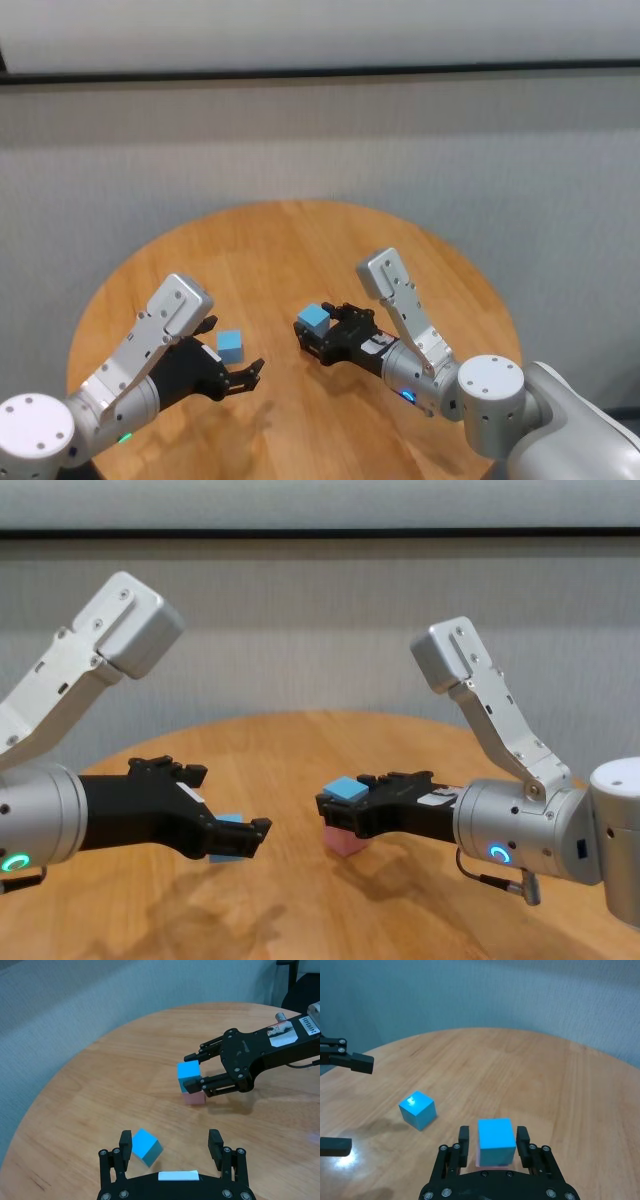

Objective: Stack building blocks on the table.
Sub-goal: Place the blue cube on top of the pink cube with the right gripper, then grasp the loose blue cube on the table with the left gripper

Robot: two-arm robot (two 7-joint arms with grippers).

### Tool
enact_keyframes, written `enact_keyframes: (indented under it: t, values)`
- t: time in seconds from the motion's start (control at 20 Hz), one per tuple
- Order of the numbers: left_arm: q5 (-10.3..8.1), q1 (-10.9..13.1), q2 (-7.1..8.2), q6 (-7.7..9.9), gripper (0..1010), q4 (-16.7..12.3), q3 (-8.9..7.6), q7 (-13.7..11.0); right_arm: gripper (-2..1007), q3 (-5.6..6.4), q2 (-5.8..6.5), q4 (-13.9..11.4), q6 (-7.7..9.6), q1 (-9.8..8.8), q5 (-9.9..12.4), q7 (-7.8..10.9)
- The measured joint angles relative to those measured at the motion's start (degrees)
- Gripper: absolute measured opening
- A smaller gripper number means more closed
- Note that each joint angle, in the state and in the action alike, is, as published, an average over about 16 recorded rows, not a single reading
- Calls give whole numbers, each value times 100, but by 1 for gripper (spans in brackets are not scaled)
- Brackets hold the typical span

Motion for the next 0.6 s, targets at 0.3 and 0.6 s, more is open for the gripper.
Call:
enact_keyframes:
  t: [0.3, 0.6]
  values:
    - [0, 0, 0, 0, 1000, 0, 0, 0, 733, 43, 23, -189, -16, -45, 32, -52]
    - [0, 0, 0, 0, 1000, 0, 0, 0, 897, 99, 83, -530, -90, -101, 49, -135]
